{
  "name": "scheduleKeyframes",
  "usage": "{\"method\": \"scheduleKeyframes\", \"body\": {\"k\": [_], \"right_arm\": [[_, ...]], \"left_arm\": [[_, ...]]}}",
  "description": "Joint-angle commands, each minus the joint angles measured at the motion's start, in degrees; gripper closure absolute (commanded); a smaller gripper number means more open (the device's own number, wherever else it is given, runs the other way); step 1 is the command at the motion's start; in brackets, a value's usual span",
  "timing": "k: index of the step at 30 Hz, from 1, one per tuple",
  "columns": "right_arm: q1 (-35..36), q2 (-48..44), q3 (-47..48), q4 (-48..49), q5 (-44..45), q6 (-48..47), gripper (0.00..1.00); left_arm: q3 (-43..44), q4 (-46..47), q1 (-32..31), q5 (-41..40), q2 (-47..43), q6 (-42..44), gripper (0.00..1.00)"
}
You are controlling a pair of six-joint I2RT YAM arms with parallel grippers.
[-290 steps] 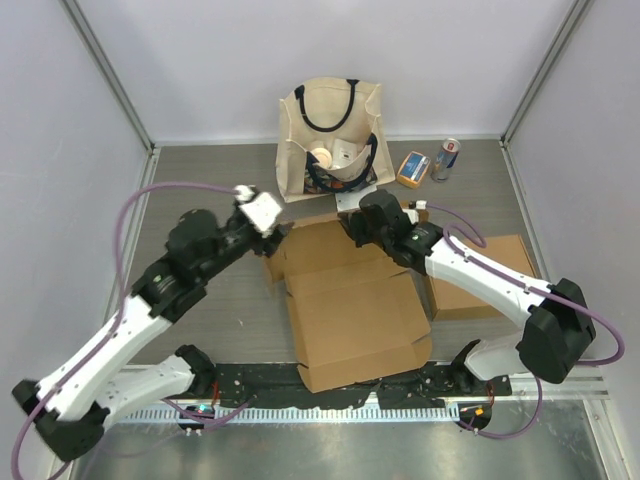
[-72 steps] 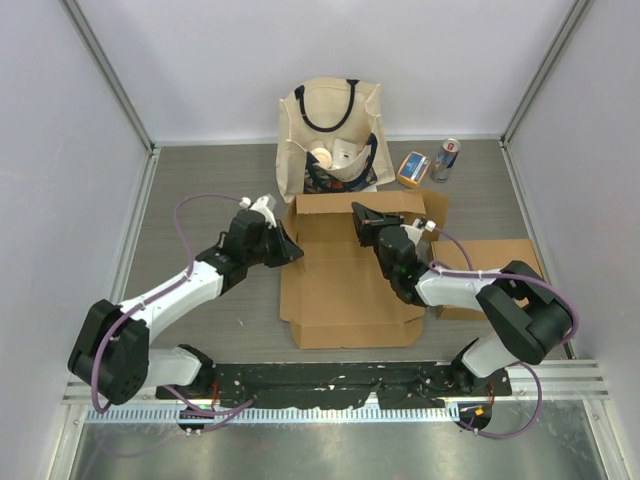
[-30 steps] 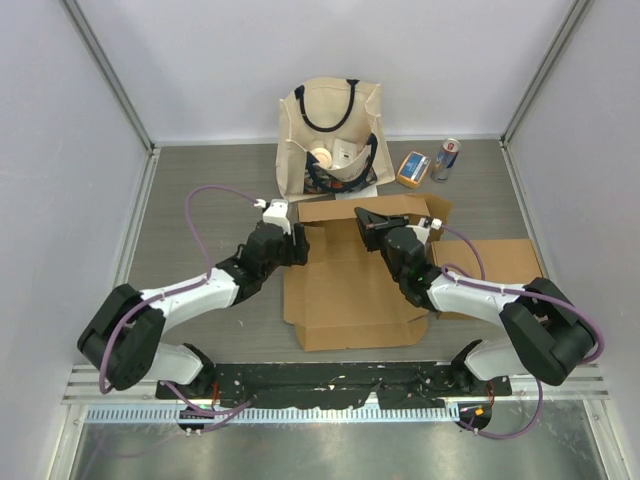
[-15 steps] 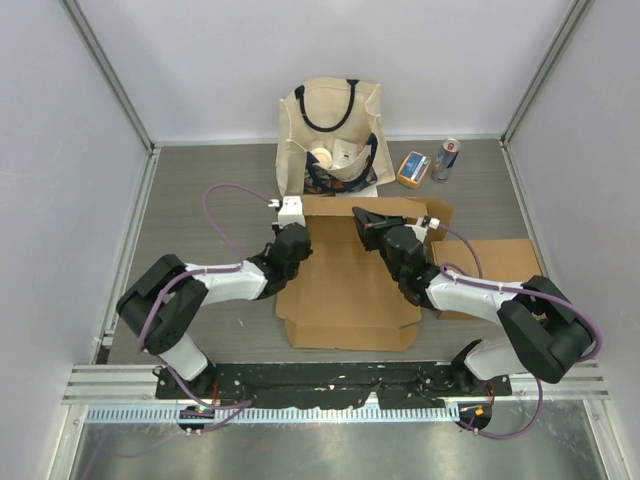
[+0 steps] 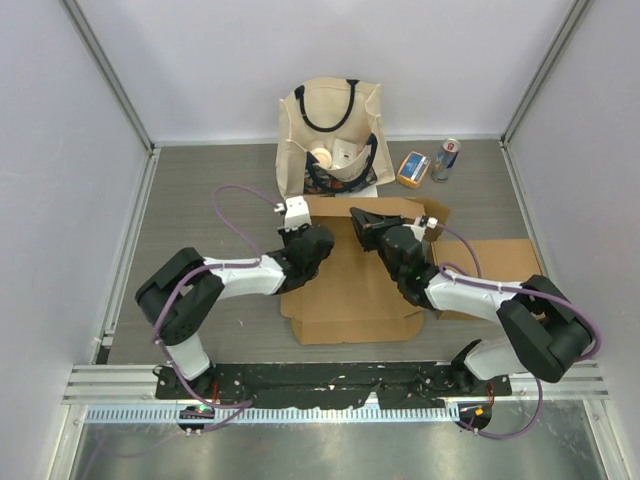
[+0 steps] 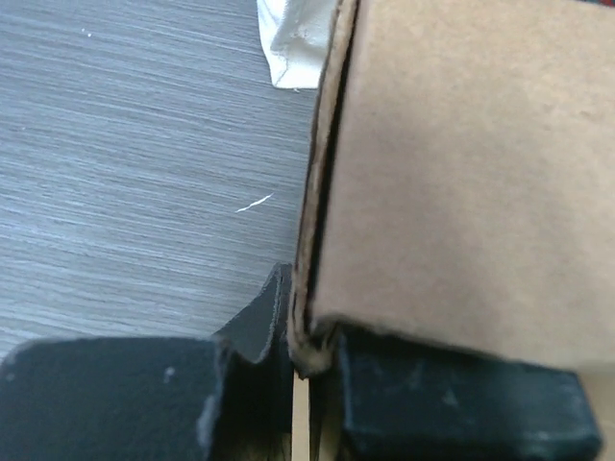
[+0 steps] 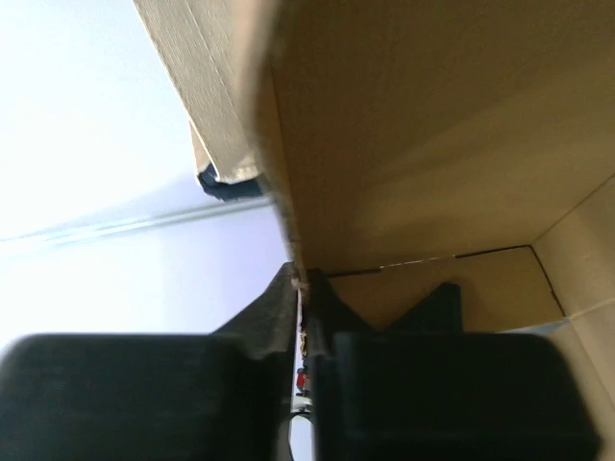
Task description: Fold the paper box
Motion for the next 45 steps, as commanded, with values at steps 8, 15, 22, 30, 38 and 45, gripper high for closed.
{"method": "scheduleKeyframes", "body": {"k": [8, 15, 22, 30, 38, 45], "right_arm": [[-4.17, -17.81, 8.87, -39.64, -13.53, -57.50, 0.26], [-11.97, -18.99, 32.76, -73.39, -19.15, -83.75, 0.22], [-15.14, -5.96, 42.11, -74.32, -20.49, -79.72, 0.22], [-17.88, -2.53, 36.75, -63.97, -35.53, -68.67, 0.32], [-21.39, -6.13, 17.90, -27.13, -48.97, -44.93, 0.98], [-25.27, -12.98, 17.84, -42.35, -37.52, -59.47, 0.16]], "left_arm": [[-16.22, 14.43, 2.72, 8.53, -10.94, 15.95, 1.00], [-18.68, 12.85, 2.63, 10.20, -13.06, 15.51, 1.00], [-20.00, 11.62, 2.63, 9.68, -15.25, 13.58, 1.00], [-20.10, 12.24, 2.63, 10.29, -14.82, 13.75, 1.00], [-20.97, 12.24, 2.63, 10.56, -16.92, 12.88, 1.00], [-21.15, 10.13, 2.63, 8.63, -17.10, 9.45, 1.00]]}}
